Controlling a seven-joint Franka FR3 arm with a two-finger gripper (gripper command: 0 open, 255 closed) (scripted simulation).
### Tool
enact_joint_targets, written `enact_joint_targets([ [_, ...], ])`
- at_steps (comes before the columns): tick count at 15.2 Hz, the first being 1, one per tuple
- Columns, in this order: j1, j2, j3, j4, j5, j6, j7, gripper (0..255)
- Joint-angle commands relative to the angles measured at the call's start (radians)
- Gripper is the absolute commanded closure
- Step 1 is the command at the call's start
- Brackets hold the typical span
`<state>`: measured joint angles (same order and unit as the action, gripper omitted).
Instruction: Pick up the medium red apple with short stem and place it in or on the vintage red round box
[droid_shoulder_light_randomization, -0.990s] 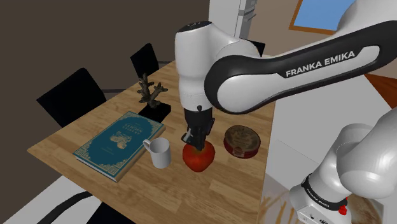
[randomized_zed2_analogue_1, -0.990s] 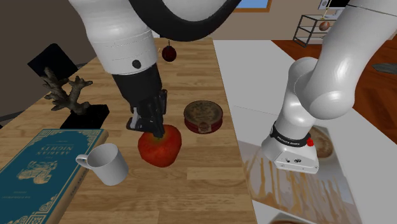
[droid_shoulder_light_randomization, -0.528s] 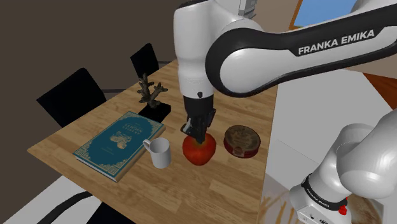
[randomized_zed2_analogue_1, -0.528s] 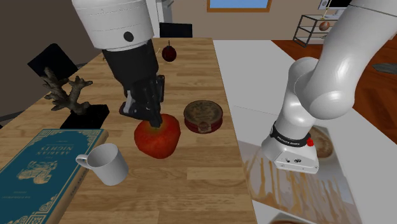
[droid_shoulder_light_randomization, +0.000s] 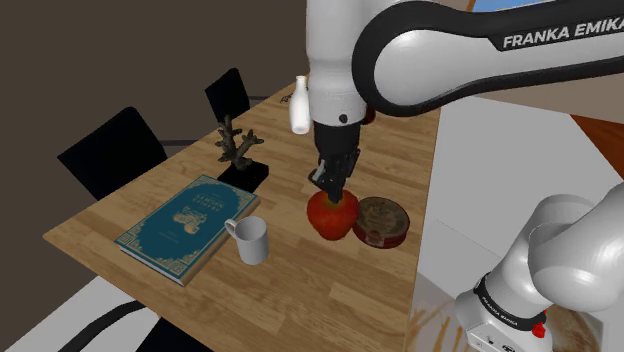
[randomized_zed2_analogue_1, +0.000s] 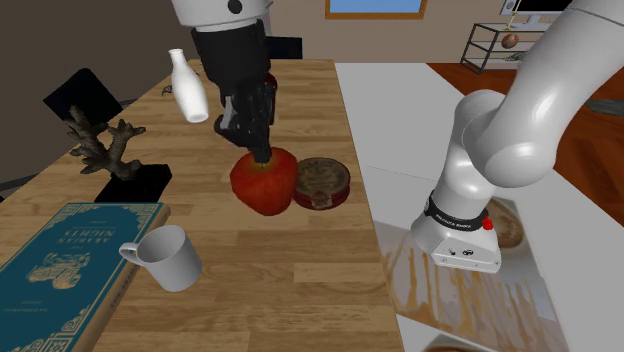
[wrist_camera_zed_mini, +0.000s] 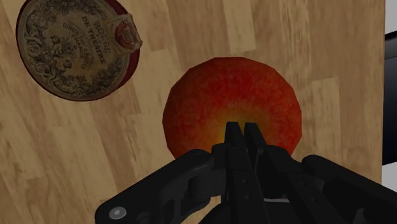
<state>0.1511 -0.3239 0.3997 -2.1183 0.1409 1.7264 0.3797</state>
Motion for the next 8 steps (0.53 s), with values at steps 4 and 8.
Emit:
enact_joint_targets([
  [4,-0.026,-0.121,-0.094,-0.073,-0.006,-0.055,-0.123,255],
  [8,-0.052,-0.193,-0.171,-0.106,-0.033,-0.1,-0.217,255],
])
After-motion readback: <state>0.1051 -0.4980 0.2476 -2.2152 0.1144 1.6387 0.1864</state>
